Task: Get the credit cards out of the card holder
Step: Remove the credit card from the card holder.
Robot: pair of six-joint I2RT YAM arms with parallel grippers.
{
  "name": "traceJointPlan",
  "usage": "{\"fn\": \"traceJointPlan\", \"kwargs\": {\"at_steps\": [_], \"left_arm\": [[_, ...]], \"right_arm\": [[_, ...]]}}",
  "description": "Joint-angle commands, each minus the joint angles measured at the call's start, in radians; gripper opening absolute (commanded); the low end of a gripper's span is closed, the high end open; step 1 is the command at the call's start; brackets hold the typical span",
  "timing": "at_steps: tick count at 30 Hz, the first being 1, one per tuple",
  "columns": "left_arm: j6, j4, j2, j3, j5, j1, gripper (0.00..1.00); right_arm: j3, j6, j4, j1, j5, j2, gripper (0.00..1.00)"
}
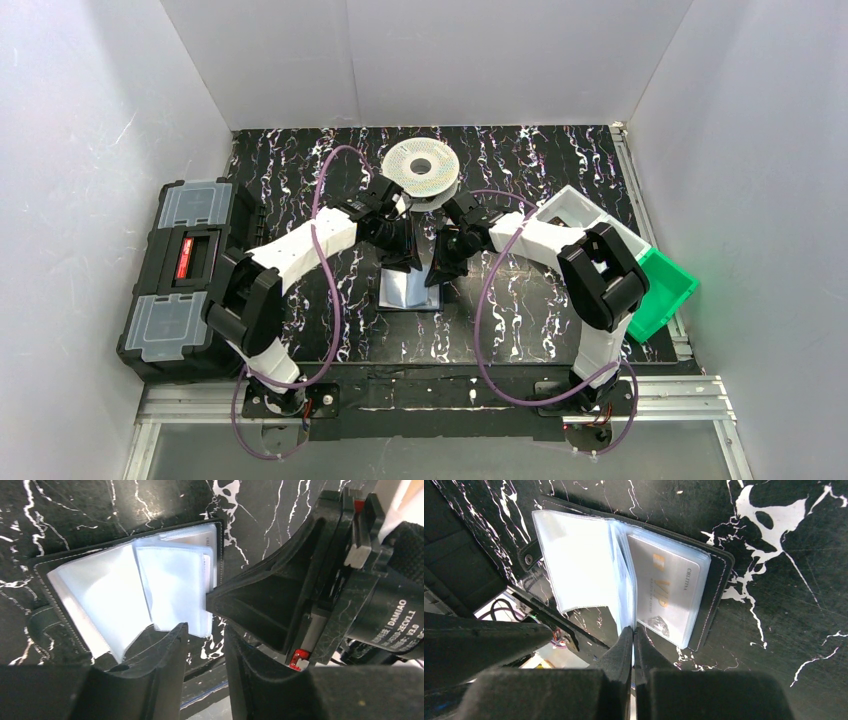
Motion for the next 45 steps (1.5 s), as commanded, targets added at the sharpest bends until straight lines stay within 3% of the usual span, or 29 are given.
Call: {"fn": "traceJointPlan", "kwargs": {"at_steps": [1,9,20,30,45], "left_arm": [[-0.08,0.022,0.026,0.016,0.076,-0.002,0.29],[-0.125,0.103,0.074,-0.018,0.156,-0.002,0.2],[-0.106,0.083,0.122,-0.023,0.102,-0.002,0.12],[-0.048,0.002,0.134,-0.016,0.017,0.016,0.12],[-0.015,-0.111,-0.06,-0.024,-0.026,0.028,0.2]], "right_arm": [[0.036,0.007,0.008,0.005,0.005,-0.057,0.01],[0.035,0.01,0.011,0.006,0.001,-0.077,0.01],[0.019,0.013,0.008,0.008,0.007,-0.08,0.01],[0.021,-0.005,-0.018,0.008,0.04,-0.11,0.01],[0.228,-0.102,-0.225,0.071,0.138,-0.016,0.01]]}}
